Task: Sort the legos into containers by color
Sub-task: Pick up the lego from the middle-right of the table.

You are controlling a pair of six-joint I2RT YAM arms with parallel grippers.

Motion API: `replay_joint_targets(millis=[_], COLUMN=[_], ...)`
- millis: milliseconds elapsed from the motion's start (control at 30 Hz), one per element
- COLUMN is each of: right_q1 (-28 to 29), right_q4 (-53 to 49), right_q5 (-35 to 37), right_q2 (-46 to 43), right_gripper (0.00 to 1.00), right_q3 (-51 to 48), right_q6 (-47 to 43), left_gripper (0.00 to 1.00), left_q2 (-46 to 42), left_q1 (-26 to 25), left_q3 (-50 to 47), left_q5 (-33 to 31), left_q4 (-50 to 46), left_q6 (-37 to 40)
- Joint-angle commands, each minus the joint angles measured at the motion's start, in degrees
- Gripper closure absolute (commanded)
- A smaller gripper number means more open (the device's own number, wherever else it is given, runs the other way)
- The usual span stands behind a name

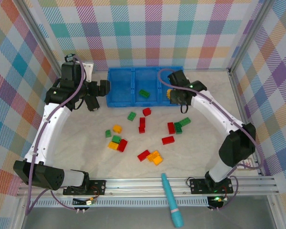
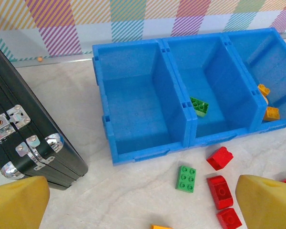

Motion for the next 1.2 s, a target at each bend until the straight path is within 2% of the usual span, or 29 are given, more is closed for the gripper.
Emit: replay_joint_targets(millis=[0, 167, 567, 933, 1167], right_q1=[-2.8, -7.6, -15.3, -15.8, -15.8], right_q4=[-0.6, 9.3, 21.5, 23.6, 20.3], right_q5=[-4.2, -12.9, -22.8, -25.5, -24.9], right_q2=[-4.9, -7.4, -2.0, 5.8, 9.7], right_gripper=[0.44, 0.44, 0.41, 0.34, 0.38], right_q3=[-7.9, -18.5, -26.4, -24.2, -22.5], right_q6=[19.1, 26.3, 34.4, 36.0, 34.7], left_gripper=[0.0, 0.0, 0.0, 0.0, 0.0], left_q2=[-0.9, -0.8, -1.1, -1.2, -1.2], left_q1=[-0.4, -0.5, -0.5, -0.4, -0.5], left_q3=[0.6, 0.7, 0.3, 0.1, -0.3], left_q5=[1.4, 1.5, -0.2, -1.7, -2.1], left_q4=[1.7, 1.7, 1.0, 0.6, 0.7], left_q6=[-0.5, -0.5, 0.2, 1.1, 1.2])
